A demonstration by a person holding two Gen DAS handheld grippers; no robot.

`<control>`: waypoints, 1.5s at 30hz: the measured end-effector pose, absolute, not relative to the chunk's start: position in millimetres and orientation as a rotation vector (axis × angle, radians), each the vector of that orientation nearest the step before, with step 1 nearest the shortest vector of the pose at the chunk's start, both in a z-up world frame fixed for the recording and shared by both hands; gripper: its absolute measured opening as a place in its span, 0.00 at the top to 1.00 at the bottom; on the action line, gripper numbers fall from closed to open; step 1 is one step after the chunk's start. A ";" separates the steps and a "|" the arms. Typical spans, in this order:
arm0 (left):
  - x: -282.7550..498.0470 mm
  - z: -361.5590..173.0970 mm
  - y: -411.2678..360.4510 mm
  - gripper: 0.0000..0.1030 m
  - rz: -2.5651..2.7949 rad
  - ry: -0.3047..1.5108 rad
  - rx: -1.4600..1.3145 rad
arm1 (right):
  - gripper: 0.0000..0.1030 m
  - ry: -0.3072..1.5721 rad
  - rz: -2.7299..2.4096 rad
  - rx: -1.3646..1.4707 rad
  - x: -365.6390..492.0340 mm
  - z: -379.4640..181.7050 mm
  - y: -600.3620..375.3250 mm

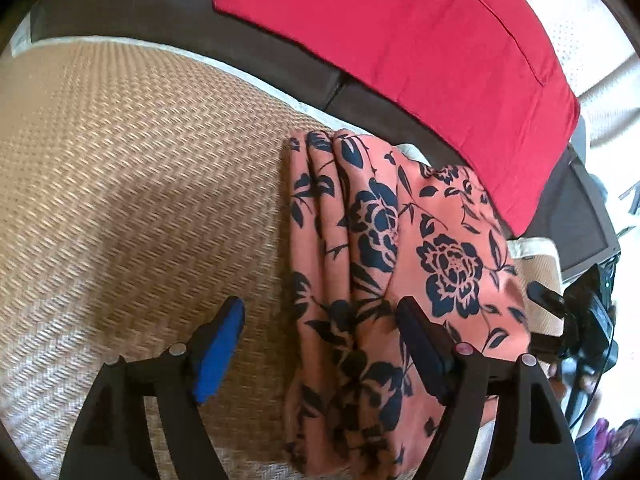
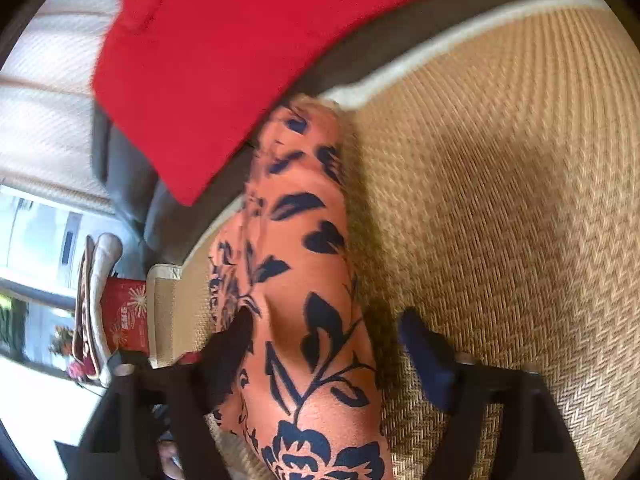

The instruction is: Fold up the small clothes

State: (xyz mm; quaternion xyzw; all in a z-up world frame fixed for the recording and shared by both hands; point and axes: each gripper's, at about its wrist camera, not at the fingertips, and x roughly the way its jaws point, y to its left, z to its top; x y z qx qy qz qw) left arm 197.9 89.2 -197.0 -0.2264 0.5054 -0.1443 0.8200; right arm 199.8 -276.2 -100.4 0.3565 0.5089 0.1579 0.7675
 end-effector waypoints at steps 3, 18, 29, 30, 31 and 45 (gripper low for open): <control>195.5 -214.4 64.3 0.20 -0.325 1.119 -0.455 | 0.24 1.166 0.404 0.715 208.2 -101.7 -258.1; 262.5 -194.0 -46.2 0.46 -0.390 1.066 -0.363 | 0.18 0.997 0.190 0.655 184.2 -55.3 -354.2; 221.5 -170.5 -89.5 0.46 -0.548 1.038 -0.327 | 0.18 0.871 0.146 0.689 112.3 -42.4 -362.4; 220.7 -177.1 -99.7 0.46 -0.546 1.080 -0.312 | 0.18 0.870 0.152 0.689 110.4 -40.6 -357.9; 228.2 -187.7 -106.7 0.47 -0.523 1.144 -0.305 | 0.18 0.872 0.157 0.690 106.4 -40.5 -354.9; 219.1 -146.8 -113.8 0.91 -0.497 1.015 -0.164 | 0.17 0.855 0.226 0.685 102.0 -35.0 -319.5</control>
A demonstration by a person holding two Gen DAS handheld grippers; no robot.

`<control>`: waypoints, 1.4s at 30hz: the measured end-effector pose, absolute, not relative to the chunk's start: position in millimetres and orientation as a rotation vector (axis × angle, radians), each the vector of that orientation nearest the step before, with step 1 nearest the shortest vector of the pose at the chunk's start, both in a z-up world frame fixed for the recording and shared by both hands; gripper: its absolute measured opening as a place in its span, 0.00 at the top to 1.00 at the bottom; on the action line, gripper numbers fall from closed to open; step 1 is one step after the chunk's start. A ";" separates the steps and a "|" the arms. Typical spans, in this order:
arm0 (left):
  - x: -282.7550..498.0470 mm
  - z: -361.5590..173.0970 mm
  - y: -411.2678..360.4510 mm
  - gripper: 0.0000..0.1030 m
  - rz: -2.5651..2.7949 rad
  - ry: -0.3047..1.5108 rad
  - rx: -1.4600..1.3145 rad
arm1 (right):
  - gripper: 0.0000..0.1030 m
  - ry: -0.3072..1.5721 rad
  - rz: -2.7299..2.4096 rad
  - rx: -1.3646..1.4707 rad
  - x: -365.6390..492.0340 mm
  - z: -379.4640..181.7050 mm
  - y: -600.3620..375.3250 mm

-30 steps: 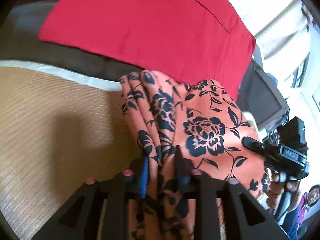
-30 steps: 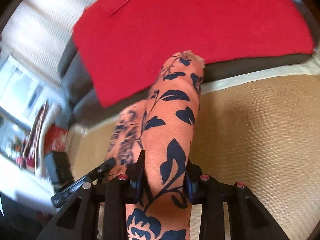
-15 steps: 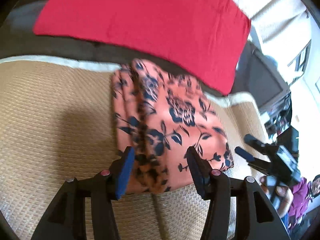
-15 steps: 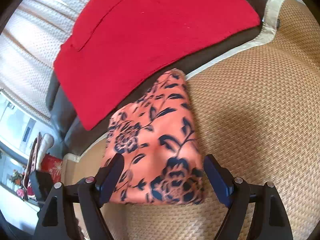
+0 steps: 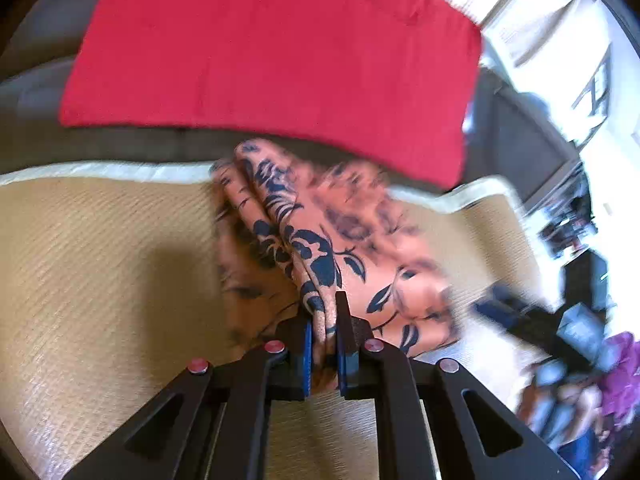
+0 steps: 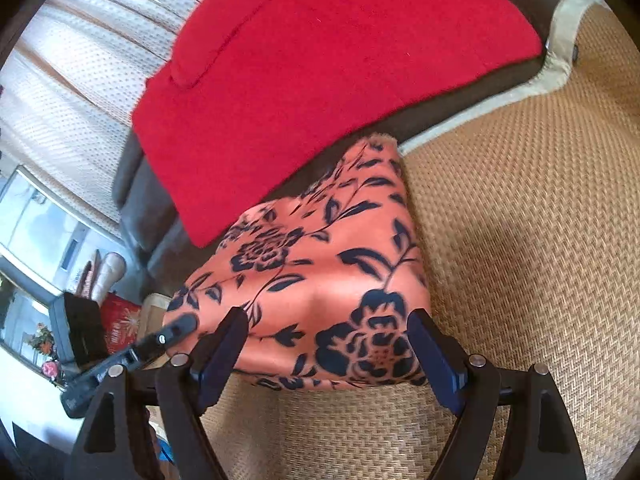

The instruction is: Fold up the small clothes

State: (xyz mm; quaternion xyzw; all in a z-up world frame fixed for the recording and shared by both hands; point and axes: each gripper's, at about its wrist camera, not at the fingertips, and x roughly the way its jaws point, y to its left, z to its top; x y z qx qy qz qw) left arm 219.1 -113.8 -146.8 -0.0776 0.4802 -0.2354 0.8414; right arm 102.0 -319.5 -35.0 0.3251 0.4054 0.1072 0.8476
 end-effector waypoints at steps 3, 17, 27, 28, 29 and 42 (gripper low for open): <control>232.4 -207.5 -109.5 0.90 -0.444 1.171 -0.192 | 0.16 0.882 0.240 0.705 110.6 -40.6 -317.8; 235.4 -225.8 -118.7 0.85 -0.480 1.172 -0.212 | 0.17 1.058 0.405 0.952 150.3 -91.2 -311.4; 216.7 -214.8 -78.6 0.78 -0.486 1.158 -0.231 | 0.11 1.084 0.408 1.016 220.8 -100.4 -313.7; 214.0 -207.8 -75.3 0.72 -0.475 1.135 -0.227 | 0.11 1.044 0.451 0.968 218.3 -81.5 -308.1; 211.8 -199.0 -71.3 0.71 -0.470 1.118 -0.229 | 0.11 1.002 0.479 0.921 216.1 -66.4 -303.7; 323.1 -205.1 -90.5 0.57 -0.451 1.169 -0.321 | 0.10 1.042 0.463 0.897 223.9 -71.0 -295.2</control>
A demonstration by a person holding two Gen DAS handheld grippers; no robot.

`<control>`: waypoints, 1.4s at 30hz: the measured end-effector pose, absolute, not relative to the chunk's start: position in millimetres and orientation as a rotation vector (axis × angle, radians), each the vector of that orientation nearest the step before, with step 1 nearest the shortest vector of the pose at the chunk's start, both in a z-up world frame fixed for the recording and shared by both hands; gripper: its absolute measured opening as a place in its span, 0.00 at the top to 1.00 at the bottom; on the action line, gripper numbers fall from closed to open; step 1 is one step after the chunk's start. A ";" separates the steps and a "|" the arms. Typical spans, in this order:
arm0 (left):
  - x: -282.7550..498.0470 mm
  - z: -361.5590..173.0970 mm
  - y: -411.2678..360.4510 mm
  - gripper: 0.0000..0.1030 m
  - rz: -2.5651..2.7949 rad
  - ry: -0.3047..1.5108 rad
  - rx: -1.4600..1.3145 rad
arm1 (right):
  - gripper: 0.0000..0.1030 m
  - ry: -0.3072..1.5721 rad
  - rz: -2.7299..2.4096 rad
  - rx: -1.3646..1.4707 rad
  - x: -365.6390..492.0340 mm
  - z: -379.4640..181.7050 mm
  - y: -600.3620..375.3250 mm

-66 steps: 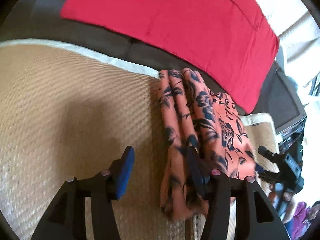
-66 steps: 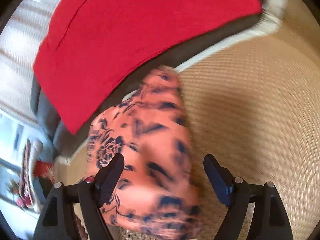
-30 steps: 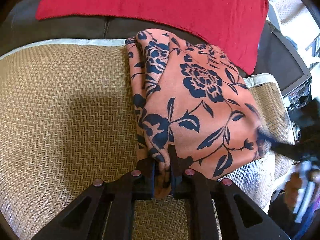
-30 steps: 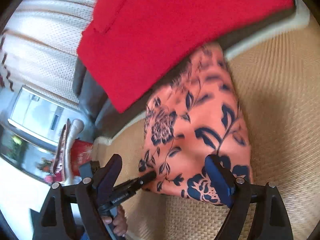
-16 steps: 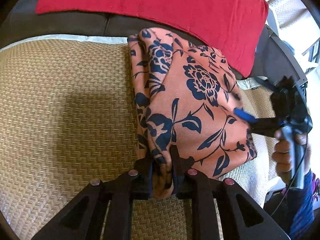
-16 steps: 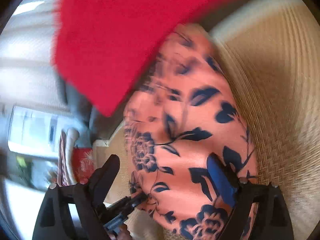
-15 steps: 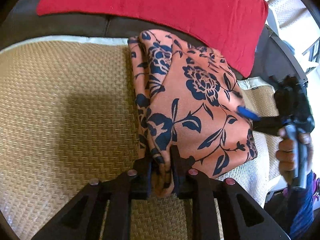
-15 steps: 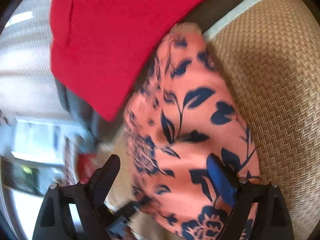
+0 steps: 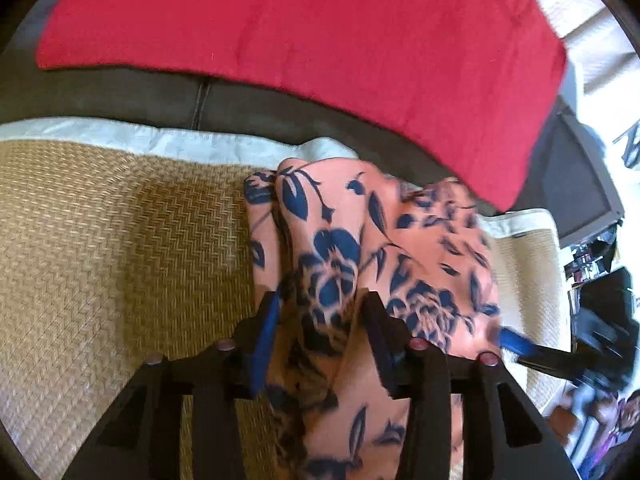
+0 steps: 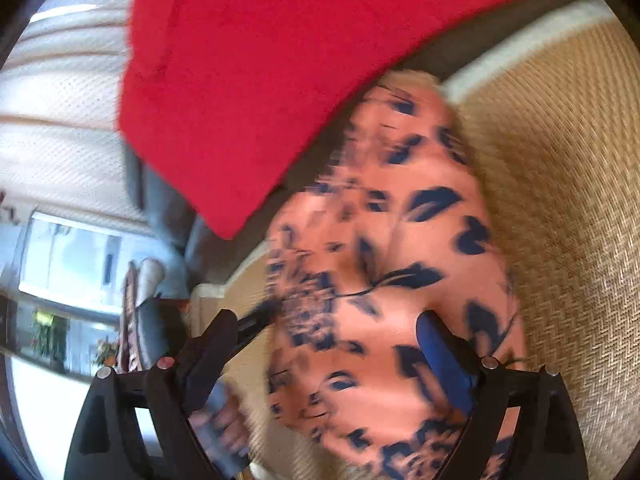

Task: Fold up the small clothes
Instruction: 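Release the folded blouse and pull both tools back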

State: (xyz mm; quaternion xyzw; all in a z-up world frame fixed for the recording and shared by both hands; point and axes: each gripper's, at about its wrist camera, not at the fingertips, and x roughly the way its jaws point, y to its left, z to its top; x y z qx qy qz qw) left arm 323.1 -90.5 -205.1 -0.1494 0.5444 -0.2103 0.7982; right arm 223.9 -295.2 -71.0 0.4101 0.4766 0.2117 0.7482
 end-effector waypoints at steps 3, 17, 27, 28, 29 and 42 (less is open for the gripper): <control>318.6 -199.0 -86.2 0.57 -0.424 1.140 -0.313 | 0.03 0.980 0.447 0.831 222.2 -62.6 -297.3; 192.1 -118.6 -80.4 0.25 -0.220 0.898 -0.003 | 0.02 0.957 0.358 0.666 145.9 -62.2 -270.9; 136.7 -85.4 -72.4 0.20 -0.177 0.828 0.013 | 0.01 0.825 0.239 0.428 88.4 -4.6 -240.0; 133.0 -84.2 -73.0 0.20 -0.174 0.825 0.020 | 0.01 0.814 0.207 0.383 79.8 -2.3 -234.6; 127.4 -81.2 -72.1 0.20 -0.175 0.820 0.026 | 0.01 0.805 0.184 0.344 74.8 -3.0 -230.3; 109.3 -81.7 -80.0 0.18 -0.132 0.808 0.023 | 0.01 0.829 0.005 0.102 32.5 -0.5 -218.5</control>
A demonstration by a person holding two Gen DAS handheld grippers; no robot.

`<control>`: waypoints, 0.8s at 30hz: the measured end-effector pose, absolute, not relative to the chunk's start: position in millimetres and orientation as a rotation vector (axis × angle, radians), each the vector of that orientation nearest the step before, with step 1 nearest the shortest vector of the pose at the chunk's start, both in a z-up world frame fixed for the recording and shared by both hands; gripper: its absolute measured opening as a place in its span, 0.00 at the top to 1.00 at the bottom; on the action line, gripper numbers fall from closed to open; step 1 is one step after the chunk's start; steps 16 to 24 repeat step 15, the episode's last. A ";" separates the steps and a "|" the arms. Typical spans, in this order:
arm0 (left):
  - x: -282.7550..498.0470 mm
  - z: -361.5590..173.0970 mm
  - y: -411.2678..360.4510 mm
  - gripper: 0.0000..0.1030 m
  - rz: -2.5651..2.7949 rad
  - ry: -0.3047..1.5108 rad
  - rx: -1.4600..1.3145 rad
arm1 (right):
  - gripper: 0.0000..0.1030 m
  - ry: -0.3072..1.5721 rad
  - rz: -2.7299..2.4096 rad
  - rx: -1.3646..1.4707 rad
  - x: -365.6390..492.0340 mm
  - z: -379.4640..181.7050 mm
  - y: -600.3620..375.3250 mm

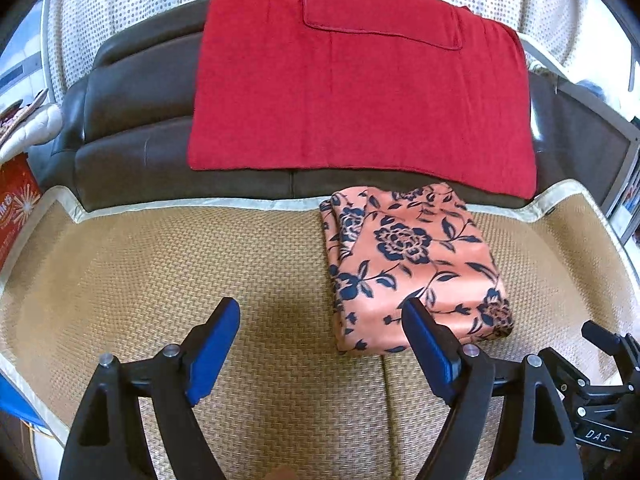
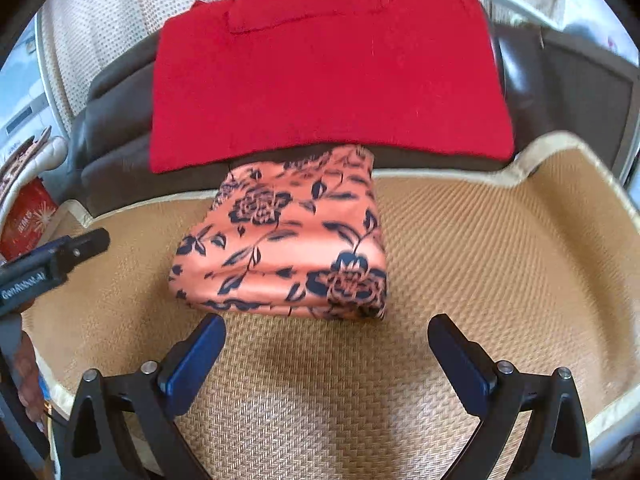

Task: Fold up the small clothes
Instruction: 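Release the folded blouse and pull both tools back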

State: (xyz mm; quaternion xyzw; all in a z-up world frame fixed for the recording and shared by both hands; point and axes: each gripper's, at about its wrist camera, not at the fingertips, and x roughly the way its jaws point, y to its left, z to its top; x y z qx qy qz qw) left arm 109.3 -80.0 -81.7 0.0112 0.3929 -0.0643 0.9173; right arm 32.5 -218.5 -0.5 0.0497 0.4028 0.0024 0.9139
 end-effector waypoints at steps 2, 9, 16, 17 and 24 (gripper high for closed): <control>110.5 -81.3 -85.3 0.04 -0.142 0.813 0.020 | 0.01 0.824 -0.009 0.091 34.6 7.1 -219.1; 116.1 -80.0 -105.7 0.01 -0.183 0.814 0.024 | 0.00 0.849 -0.025 0.078 41.5 8.0 -219.6; 120.5 -78.2 -121.6 0.01 -0.208 0.798 0.061 | 0.00 0.851 -0.022 0.068 48.9 10.8 -220.4; 120.5 -78.2 -121.6 0.01 -0.208 0.798 0.061 | 0.00 0.851 -0.022 0.068 48.9 10.8 -220.4; 120.5 -78.2 -121.6 0.01 -0.208 0.798 0.061 | 0.00 0.851 -0.022 0.068 48.9 10.8 -220.4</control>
